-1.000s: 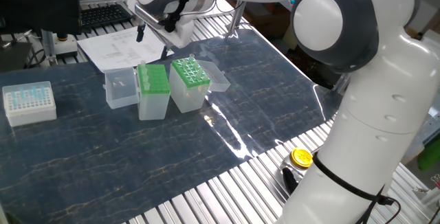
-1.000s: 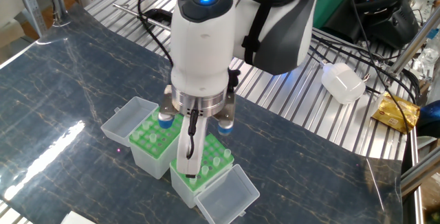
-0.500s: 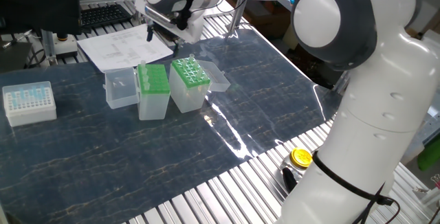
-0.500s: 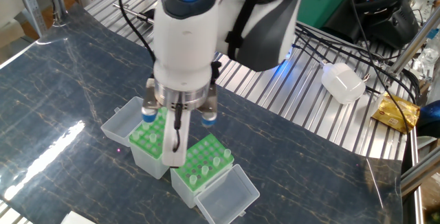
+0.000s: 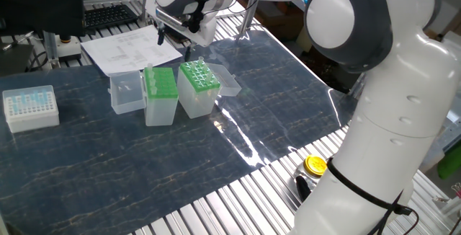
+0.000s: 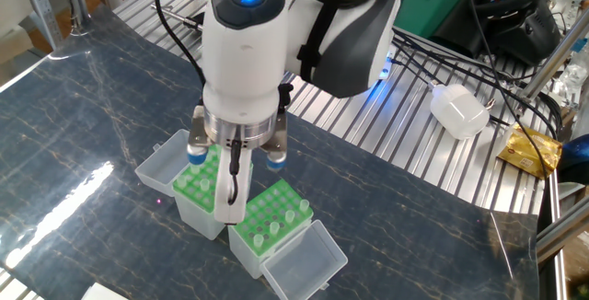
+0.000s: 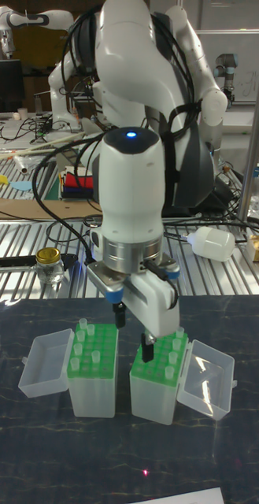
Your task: Transfer all large pipette tips from one holder to another
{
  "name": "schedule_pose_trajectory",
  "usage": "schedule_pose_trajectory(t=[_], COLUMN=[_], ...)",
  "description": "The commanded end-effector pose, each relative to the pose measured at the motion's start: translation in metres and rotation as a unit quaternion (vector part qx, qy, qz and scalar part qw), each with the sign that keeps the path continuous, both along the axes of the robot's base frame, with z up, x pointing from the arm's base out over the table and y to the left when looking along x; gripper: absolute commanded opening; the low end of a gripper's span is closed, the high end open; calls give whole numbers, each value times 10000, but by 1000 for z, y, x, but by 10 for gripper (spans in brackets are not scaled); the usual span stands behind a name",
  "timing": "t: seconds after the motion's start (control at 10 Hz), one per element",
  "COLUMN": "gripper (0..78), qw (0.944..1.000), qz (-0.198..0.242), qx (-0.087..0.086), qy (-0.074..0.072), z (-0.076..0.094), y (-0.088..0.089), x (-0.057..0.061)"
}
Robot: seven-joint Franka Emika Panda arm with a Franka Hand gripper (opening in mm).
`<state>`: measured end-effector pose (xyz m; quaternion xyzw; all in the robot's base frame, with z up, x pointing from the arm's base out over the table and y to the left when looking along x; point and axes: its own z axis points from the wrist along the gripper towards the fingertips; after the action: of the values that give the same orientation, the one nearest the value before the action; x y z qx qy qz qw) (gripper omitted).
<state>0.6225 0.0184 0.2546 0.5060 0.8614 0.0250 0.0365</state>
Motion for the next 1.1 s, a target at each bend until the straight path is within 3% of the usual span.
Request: schedule_pose_trajectory(t=[0.1, 0.4, 1.1], gripper=[775, 775, 775], qw=[9987, 9963, 9924], qz=[-496, -856, -1231], qx=[-64, -57, -65], qy=[-36, -58, -56], z=[-11, -15, -23], y=[-35, -43, -57], x=[1, 0, -2])
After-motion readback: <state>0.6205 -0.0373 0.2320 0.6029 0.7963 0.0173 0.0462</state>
